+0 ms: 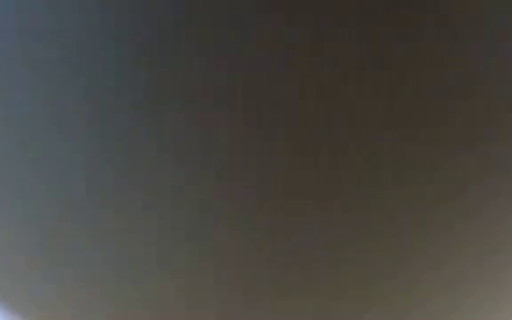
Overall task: Nest bowls inside each other
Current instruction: Stack the white bowl on top of the light orange bowl
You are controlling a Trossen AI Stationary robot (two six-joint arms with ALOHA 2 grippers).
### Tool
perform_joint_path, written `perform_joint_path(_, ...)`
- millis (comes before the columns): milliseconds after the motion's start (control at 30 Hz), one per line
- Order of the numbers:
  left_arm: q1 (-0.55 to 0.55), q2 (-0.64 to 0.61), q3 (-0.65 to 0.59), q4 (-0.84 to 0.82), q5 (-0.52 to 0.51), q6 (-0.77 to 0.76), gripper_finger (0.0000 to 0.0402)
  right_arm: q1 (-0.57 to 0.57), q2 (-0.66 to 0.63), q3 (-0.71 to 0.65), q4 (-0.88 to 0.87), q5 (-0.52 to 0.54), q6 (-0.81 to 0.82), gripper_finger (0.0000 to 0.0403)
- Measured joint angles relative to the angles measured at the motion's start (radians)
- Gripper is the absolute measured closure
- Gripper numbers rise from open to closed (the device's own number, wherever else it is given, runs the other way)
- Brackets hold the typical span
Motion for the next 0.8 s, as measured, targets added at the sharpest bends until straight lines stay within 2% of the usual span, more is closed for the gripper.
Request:
perform_joint_path(67,0.0,0.0,0.0,0.0,0.001,0.0,0.0261,-0.001,0.0,0.0,-0.003,0.011,-0.014,0.0394)
perform_joint_path(533,0.0,0.0,0.0,0.0,0.002,0.009,0.0261,-0.001,0.0,0.026,-0.027,-0.025,-0.021,0.0402)
perform_joint_path(800,0.0,0.0,0.0,0.0,0.002,0.012,0.0261,0.002,0.0,0.184,-0.277,-0.064,-0.052,0.0402)
